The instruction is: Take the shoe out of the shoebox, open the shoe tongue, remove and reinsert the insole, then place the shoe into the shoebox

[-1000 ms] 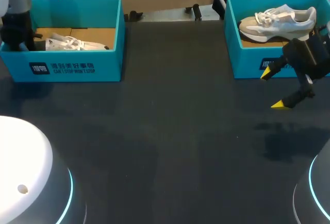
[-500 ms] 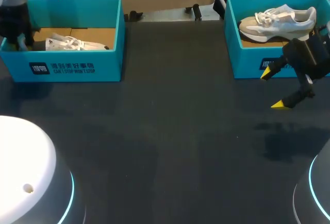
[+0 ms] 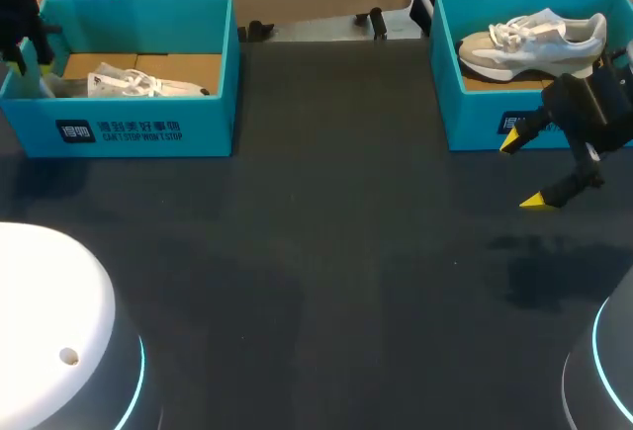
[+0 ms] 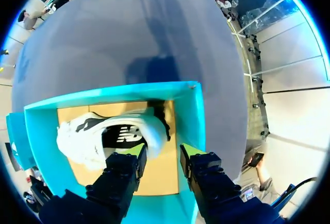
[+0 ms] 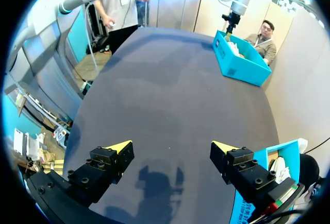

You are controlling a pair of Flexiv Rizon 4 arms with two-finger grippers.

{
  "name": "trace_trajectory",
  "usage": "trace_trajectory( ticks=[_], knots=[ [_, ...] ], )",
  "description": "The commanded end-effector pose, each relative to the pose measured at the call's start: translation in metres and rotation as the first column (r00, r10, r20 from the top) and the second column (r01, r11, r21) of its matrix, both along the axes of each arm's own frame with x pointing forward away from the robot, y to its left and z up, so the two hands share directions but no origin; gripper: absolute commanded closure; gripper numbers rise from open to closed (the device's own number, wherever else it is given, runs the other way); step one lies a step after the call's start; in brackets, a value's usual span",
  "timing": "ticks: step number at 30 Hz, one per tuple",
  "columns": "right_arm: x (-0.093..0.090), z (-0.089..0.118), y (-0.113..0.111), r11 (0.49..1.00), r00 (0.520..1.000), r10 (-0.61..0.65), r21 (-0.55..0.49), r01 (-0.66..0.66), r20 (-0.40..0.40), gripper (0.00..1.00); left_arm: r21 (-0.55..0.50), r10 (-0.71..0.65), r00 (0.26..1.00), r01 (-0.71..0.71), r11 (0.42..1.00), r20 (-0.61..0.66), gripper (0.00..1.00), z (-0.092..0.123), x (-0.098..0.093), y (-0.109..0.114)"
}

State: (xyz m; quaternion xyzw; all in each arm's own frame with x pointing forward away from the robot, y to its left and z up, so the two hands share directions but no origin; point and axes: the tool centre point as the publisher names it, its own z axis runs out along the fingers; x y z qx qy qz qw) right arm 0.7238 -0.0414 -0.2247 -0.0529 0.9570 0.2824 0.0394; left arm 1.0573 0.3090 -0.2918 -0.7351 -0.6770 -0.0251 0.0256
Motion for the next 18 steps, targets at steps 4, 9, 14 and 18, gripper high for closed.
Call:
trace_trajectory(
  ticks=[4, 9, 14, 18],
  knots=[
    [0.000, -0.001, 0.001, 1.000, 1.000, -0.001, -0.002, 0.001, -0.001, 0.00, -0.012, -0.011, 1.000, 0.012, 1.000, 0.017, 0.09, 0.043, -0.015, 0.008],
    [0.000, -0.001, 0.001, 1.000, 1.000, -0.001, -0.002, 0.001, -0.001, 0.00, -0.035, 0.034, 0.999, -0.033, 0.999, 0.028, 0.00, 0.067, -0.019, 0.017],
    [0.000, -0.001, 0.001, 1.000, 1.000, -0.001, -0.002, 0.001, -0.001, 0.00, -0.076, 0.073, 0.997, -0.074, 0.994, -0.014, 0.00, 0.088, -0.022, 0.020],
    [0.000, -0.001, 0.001, 1.000, 1.000, -0.001, -0.002, 0.001, -0.001, 0.00, -0.091, 0.078, 0.993, -0.086, 0.992, -0.093, 0.00, 0.103, -0.029, 0.017]
  ],
)
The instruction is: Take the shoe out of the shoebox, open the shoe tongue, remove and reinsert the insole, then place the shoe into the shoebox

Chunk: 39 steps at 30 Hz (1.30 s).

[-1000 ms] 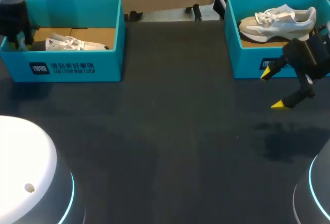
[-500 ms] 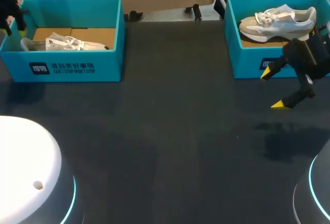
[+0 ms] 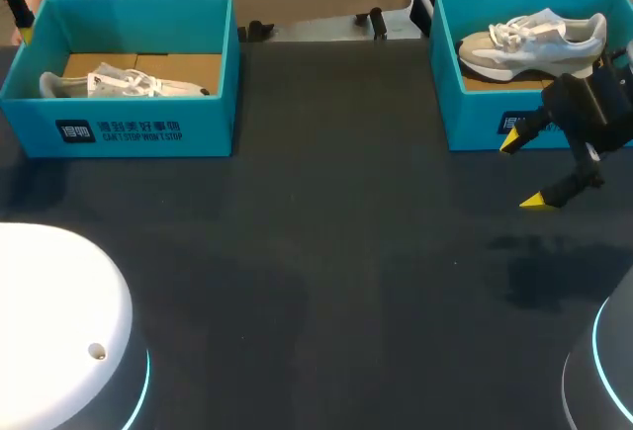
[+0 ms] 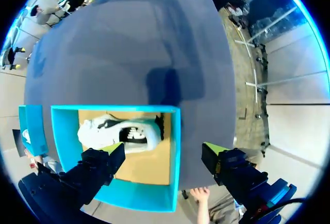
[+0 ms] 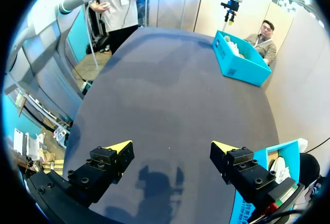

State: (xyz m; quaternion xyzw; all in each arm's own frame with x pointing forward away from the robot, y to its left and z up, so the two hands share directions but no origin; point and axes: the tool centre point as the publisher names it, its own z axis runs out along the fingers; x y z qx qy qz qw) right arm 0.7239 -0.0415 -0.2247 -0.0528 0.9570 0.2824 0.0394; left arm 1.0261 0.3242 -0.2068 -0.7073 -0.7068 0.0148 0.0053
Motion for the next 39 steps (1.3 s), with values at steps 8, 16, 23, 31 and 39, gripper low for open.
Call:
trace_trajectory(
  ticks=[8, 16, 23, 31, 39],
  knots=[
    [0.057, -0.009, -0.040, 0.926, 0.924, -0.376, -0.041, 0.374, -0.073, 0.00, -0.072, -0.022, 0.981, 0.008, 0.997, -0.194, 0.00, 0.034, -0.016, -0.001],
    [0.108, 0.001, -0.073, 0.828, 0.826, -0.560, -0.070, 0.556, -0.064, 0.00, -0.083, -0.017, 0.969, -0.003, 0.997, -0.245, 0.00, 0.033, -0.027, 0.002],
    [0.152, 0.017, -0.096, 0.700, 0.697, -0.714, -0.057, 0.711, -0.065, 0.00, -0.083, -0.017, 0.969, -0.003, 0.997, -0.245, 0.00, 0.033, -0.027, 0.002],
    [0.189, 0.031, -0.113, 0.493, 0.487, -0.868, -0.049, 0.869, -0.101, 0.00, -0.083, -0.017, 0.969, -0.003, 0.997, -0.245, 0.00, 0.033, -0.027, 0.002],
    [0.189, 0.031, -0.113, 0.493, 0.487, -0.868, -0.049, 0.869, -0.101, 0.00, -0.083, -0.017, 0.969, -0.003, 0.997, -0.245, 0.00, 0.033, -0.027, 0.002]
  ],
)
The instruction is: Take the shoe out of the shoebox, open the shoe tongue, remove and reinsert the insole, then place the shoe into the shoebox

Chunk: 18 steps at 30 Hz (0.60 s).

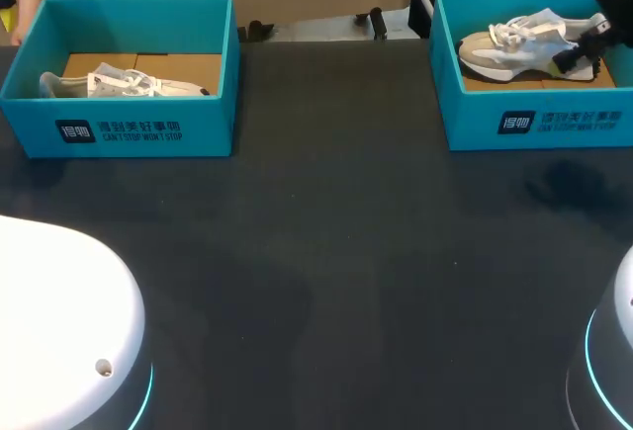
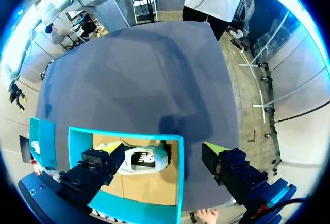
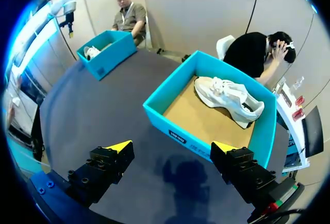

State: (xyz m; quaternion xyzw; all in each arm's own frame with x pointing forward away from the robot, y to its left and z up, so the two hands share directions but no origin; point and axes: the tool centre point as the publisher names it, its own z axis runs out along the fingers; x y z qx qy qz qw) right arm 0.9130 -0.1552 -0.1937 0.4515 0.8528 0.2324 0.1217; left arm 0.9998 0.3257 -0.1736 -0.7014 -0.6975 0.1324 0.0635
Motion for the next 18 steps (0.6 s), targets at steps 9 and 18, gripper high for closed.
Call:
trace_trajectory(
  ticks=[9, 18],
  knots=[
    [-0.001, 0.000, 0.001, 1.000, 1.000, -0.002, -0.003, 0.002, 0.000, 0.00, 0.001, -0.002, 1.000, 0.002, 1.000, 0.001, 0.00, 0.000, 0.000, 0.000],
    [0.066, 0.017, -0.011, 0.943, 0.949, -0.313, -0.109, 0.315, 0.036, 0.00, 0.001, -0.002, 1.000, 0.002, 1.000, 0.001, 0.00, 0.000, 0.000, 0.000]
  ],
)
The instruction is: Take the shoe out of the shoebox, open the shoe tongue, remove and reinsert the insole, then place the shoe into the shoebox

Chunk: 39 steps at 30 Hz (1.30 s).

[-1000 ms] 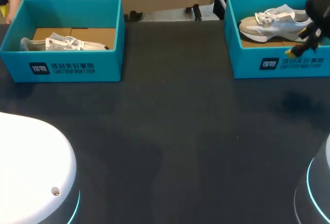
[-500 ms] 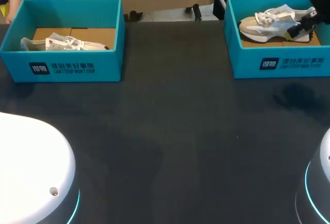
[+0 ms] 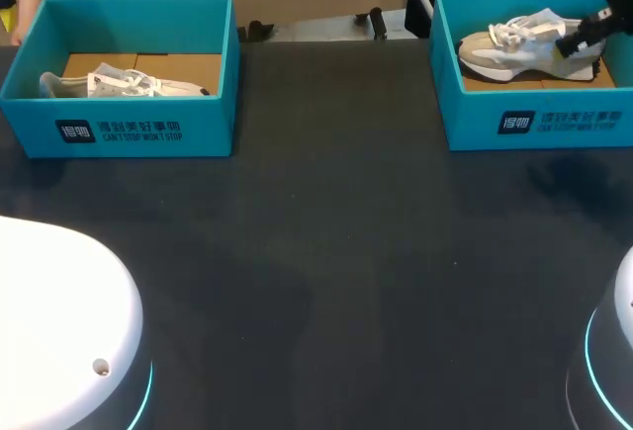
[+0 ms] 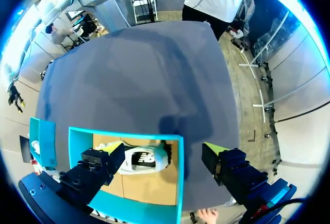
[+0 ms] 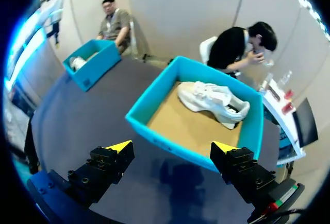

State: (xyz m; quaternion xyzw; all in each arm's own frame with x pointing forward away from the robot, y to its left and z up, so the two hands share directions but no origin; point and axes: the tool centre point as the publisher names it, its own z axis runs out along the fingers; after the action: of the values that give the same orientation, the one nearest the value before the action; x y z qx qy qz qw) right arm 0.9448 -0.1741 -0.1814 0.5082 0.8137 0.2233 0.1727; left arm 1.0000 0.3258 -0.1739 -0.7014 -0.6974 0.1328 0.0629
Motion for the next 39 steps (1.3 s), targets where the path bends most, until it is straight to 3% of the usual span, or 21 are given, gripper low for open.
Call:
trace_trajectory(
  ticks=[1, 8, 14, 20, 25, 32, 39],
  knots=[
    [0.042, 0.005, 0.005, 0.977, 0.980, -0.195, -0.098, 0.190, -0.041, 0.00, 0.002, -0.002, 1.000, 0.002, 1.000, 0.001, 0.00, 0.000, -0.001, 0.000],
    [0.088, -0.002, -0.022, 0.942, 0.945, -0.320, -0.130, 0.309, -0.065, 0.00, 0.002, -0.002, 1.000, 0.002, 1.000, 0.001, 0.00, 0.000, -0.001, 0.000],
    [0.120, -0.013, -0.045, 0.915, 0.912, -0.402, -0.077, 0.396, -0.088, 0.00, 0.002, -0.002, 1.000, 0.002, 1.000, 0.001, 0.00, 0.000, -0.001, 0.000],
    [0.151, -0.028, -0.065, 0.884, 0.869, -0.467, -0.116, 0.453, -0.165, 0.00, 0.002, -0.002, 1.000, 0.002, 1.000, 0.001, 0.00, 0.000, -0.001, 0.000],
    [0.172, -0.038, -0.077, 0.845, 0.816, -0.534, -0.188, 0.501, -0.222, 0.00, 0.002, -0.002, 1.000, 0.002, 1.000, 0.001, 0.00, 0.000, -0.001, 0.000],
    [0.198, -0.056, -0.096, 0.825, 0.761, -0.557, -0.115, 0.554, -0.333, 0.00, 0.002, -0.002, 1.000, 0.002, 1.000, 0.001, 0.00, 0.000, -0.001, 0.000],
    [0.213, -0.074, -0.113, 0.804, 0.715, -0.591, -0.211, 0.555, -0.373, 0.00, 0.002, -0.002, 1.000, 0.002, 1.000, 0.001, 0.00, 0.000, -0.001, 0.000]
  ],
)
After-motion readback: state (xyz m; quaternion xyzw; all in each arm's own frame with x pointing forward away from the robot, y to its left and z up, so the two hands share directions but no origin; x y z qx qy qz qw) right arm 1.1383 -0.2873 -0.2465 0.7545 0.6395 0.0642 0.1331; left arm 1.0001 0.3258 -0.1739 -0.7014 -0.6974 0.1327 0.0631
